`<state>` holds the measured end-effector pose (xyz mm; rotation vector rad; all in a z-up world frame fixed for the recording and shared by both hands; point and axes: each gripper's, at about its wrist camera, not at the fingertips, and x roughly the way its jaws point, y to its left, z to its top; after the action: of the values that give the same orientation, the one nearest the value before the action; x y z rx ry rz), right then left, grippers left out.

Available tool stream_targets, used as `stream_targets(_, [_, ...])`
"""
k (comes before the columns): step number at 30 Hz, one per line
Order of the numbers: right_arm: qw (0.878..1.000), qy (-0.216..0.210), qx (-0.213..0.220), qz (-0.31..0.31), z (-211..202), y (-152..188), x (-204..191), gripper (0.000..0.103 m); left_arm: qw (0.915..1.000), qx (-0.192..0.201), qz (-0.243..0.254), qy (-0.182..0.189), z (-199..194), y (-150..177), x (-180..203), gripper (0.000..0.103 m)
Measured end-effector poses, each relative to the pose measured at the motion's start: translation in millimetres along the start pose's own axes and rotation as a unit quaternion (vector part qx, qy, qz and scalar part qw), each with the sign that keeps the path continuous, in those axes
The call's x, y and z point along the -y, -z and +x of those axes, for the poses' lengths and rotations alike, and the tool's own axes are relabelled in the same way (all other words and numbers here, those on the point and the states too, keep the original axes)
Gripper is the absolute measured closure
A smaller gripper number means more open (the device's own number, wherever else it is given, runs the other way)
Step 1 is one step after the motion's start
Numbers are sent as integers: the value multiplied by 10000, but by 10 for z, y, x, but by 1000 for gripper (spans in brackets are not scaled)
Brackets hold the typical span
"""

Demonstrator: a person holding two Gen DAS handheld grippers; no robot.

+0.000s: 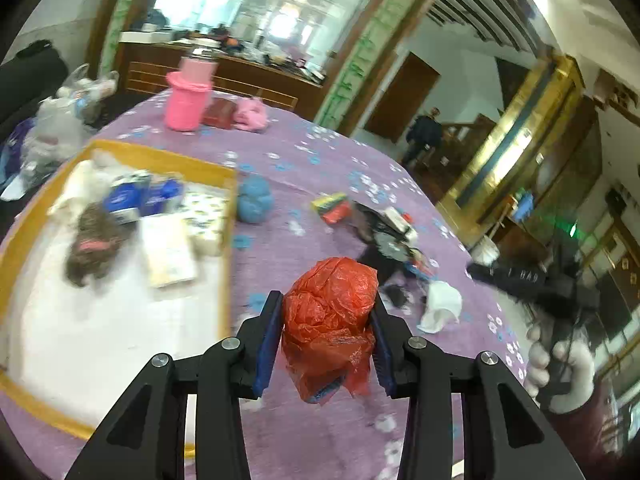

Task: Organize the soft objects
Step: 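Grasp and lift red plastic bag with left tool while right tool grasps white tissue, then carry both items over the yellow tray and open both tools to drop them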

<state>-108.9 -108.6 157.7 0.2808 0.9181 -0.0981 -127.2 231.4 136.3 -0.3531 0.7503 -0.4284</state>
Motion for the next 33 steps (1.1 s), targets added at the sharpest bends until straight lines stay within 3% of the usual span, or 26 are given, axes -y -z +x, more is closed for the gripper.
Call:
stream_targets(5, [9972, 223, -335, 624, 263, 178, 306, 70, 9996, 80, -221, -184, -218, 54, -270, 64])
stream_targets(12, [9929, 295, -603, 978, 715, 210, 441, 71, 9977, 168, -543, -372, -379, 15, -620, 64])
stream_targets(13, [9929, 218, -592, 1009, 732, 223, 461, 87, 9975, 162, -560, -395, -387, -4, -671, 64])
stream_targets(14, [9930, 130, -514, 1052, 705, 235, 483, 94, 9971, 168, -595, -447, -402, -24, -737, 64])
stream_targets(19, [9968, -109, -120, 788, 340, 257, 388, 96, 9943, 27, -687, -814, -440, -141, -1042, 64])
stream_targets(26, [9971, -740, 122, 81, -23, 120, -295, 95, 9856, -389, -679, -1499, -333, -417, -1302, 64])
stream_targets(33, [9808, -1634, -365, -1001, 182, 152, -1457, 95, 9797, -726, -727, -1722, 9, -688, -1474, 63])
